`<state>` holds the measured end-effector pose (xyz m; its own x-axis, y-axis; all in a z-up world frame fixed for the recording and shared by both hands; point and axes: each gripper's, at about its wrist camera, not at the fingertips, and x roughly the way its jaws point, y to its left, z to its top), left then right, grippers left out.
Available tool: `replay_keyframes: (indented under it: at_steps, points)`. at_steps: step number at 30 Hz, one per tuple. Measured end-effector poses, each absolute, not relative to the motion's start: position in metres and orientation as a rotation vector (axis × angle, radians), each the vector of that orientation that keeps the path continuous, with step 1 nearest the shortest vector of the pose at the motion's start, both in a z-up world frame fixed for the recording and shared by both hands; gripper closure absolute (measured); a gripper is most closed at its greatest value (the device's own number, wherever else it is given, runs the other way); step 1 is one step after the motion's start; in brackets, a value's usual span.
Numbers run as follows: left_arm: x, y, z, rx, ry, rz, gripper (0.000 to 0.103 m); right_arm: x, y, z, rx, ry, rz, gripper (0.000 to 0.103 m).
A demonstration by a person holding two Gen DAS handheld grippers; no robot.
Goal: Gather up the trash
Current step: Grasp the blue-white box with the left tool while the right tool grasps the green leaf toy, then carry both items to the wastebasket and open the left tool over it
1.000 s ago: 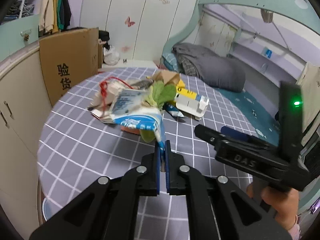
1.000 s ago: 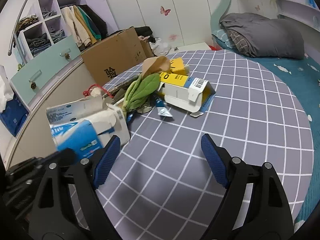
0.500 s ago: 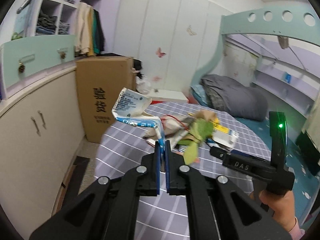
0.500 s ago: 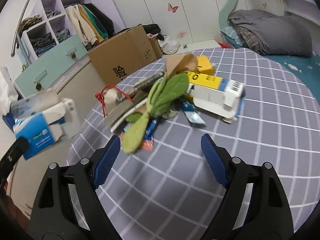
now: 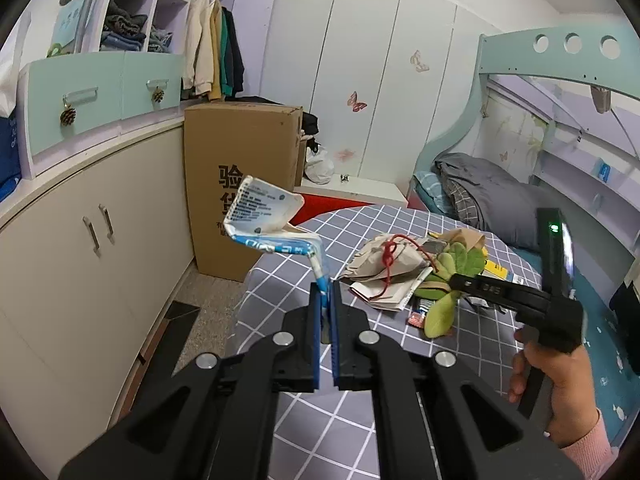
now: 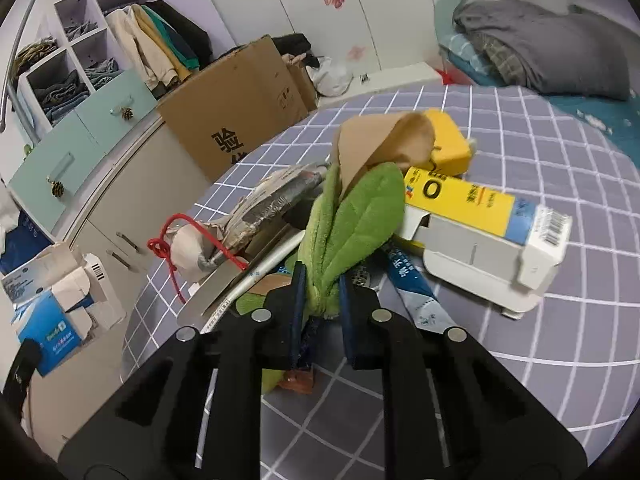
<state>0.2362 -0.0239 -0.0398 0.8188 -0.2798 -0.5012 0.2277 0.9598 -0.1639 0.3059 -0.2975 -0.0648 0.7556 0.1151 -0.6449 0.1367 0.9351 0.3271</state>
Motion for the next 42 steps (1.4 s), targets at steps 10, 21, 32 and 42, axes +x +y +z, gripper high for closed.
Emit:
replay_keyframes:
  at_steps: [10, 21, 32, 42]
  points:
    - [0.224, 0.001, -0.032, -0.137, 0.53, -0.273, 0.099, 0.235, -0.273, 0.001, 0.323, 0.554, 0.058, 0.09]
    - [0.199, 0.068, -0.037, -0.196, 0.53, -0.197, 0.099, 0.222, -0.136, 0.02, 0.197, 0.566, 0.332, 0.09]
    - [0.2, 0.191, -0.11, -0.335, 0.696, 0.0, 0.099, 0.254, 0.028, -0.076, 0.081, 0.792, 0.538, 0.09]
    - [0.235, 0.253, -0.23, -0.426, 0.968, 0.101, 0.099, 0.288, 0.107, -0.205, -0.024, 1.033, 0.521, 0.09]
